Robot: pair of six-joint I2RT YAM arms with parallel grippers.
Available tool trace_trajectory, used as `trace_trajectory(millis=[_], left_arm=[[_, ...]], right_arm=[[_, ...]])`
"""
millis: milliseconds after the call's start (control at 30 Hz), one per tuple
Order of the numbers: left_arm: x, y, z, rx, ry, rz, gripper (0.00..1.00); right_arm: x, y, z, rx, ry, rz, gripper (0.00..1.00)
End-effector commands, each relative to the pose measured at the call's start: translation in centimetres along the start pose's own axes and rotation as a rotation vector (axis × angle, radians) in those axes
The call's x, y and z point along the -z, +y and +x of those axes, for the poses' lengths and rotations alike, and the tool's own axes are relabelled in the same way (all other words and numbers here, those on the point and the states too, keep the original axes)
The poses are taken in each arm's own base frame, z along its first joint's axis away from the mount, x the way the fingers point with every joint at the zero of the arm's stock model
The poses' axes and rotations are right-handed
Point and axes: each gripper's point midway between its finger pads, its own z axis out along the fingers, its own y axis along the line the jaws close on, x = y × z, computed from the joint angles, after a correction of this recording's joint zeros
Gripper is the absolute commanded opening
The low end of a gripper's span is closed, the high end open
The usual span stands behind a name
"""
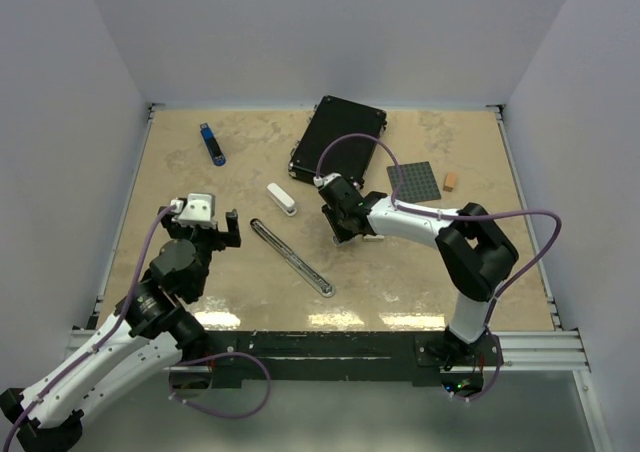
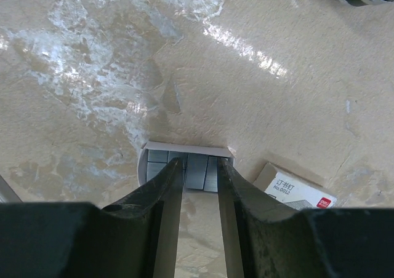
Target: Load the staples into the stapler
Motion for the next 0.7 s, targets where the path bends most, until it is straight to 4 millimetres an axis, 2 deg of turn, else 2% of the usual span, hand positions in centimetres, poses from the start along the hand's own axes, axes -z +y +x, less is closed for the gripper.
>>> trace_trajectory(millis=[0,667], left_arm=[[0.1,0.0,-1.7,0.034,-0.027,0.007,1.0],[-0.1,-0.1,-1.6,0.035,-0.023,0.016,1.0]], right_arm=[[-0.4,-0.2,0.4,-0.005,0.015,0.016,0.32],[-0.2,1.4,0.7,0.021,0.024,-0.044,0.26]])
